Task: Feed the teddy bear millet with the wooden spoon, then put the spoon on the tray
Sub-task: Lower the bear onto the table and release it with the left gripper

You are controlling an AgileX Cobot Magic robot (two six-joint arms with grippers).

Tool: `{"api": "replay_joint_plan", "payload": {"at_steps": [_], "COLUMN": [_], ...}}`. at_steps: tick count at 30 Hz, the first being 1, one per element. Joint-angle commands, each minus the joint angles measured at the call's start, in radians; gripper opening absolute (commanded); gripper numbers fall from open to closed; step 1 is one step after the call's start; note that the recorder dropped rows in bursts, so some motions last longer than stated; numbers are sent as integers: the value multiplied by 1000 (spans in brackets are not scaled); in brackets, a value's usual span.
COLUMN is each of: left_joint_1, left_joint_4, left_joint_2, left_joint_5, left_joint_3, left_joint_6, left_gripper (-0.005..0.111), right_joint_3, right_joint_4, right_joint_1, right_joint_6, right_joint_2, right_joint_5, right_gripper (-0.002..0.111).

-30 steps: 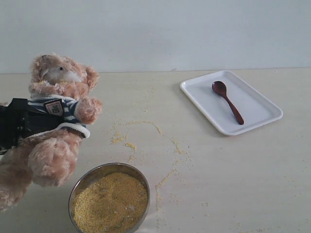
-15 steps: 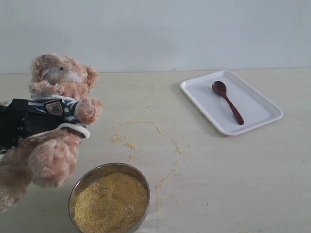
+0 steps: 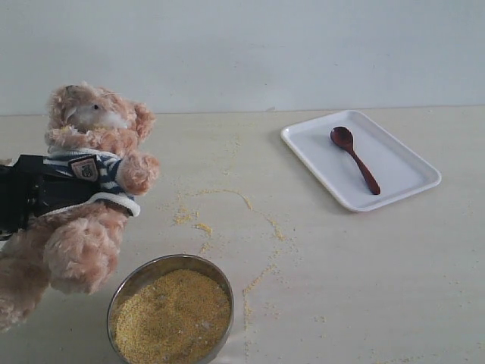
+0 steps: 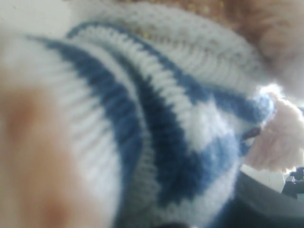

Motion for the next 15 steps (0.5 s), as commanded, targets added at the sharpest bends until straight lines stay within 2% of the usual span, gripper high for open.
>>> {"api": "replay_joint_plan", "payload": {"at_steps": [1, 9, 15], "left_joint_1": [-3, -3, -3], "left_joint_4": [-21, -14, -14], "left_joint_2": [-4, -4, -4], "left_joint_5": [15, -78, -145], "left_joint_3": [-8, -8, -35], "left_joint_6": [20, 57, 107], "left_gripper": [5, 5, 5], "right_joint_3": [6, 6, 6], "right_joint_4": [2, 163, 226], "right_joint_1": [-4, -4, -4], "right_joint_6": [3, 7, 14], "right_joint_2": [-106, -202, -202], "right_joint_5": [5, 188, 179], "right_gripper": [0, 0, 0]}}
